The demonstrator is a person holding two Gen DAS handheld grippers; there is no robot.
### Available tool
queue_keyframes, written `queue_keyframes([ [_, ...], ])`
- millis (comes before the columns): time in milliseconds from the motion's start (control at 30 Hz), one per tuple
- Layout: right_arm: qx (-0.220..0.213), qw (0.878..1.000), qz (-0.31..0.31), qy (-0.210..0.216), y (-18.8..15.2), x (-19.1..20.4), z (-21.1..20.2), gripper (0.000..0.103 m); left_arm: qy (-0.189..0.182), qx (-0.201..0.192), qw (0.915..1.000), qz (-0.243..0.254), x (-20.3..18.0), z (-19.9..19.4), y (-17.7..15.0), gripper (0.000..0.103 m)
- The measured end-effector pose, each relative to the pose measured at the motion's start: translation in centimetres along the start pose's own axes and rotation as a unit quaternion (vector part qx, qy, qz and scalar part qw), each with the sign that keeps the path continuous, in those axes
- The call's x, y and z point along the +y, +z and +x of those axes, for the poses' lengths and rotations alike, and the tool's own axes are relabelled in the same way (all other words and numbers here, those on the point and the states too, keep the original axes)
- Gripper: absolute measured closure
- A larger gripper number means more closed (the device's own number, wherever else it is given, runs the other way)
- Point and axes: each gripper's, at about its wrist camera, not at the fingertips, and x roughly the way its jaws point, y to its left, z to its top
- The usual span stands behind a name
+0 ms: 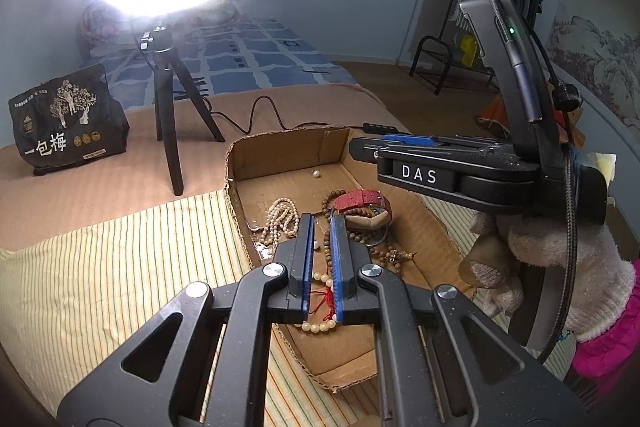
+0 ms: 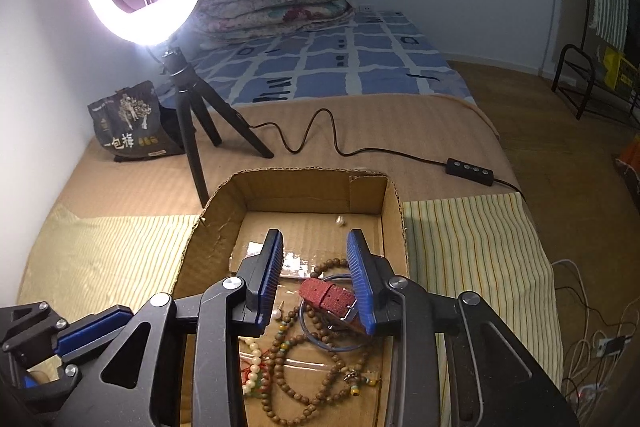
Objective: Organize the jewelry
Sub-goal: 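Open both tools to drop the bracelet and earring into the box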
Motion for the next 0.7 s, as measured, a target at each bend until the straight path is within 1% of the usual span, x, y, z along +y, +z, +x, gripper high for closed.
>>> queue_keyframes([
  [400, -0.008, 1.000, -0.005, 0.000, -0.3, 0.7, -1.9, 0.072, 0.004, -0.014, 0.9999, -0.001, -0.1, -2.0, -0.1, 0.097],
  [700, -0.020, 1.000, -0.012, -0.006, -0.9, 1.5, -4.5, 0.072, 0.009, -0.032, 0.9994, 0.001, -0.2, -4.7, -0.6, 0.097],
])
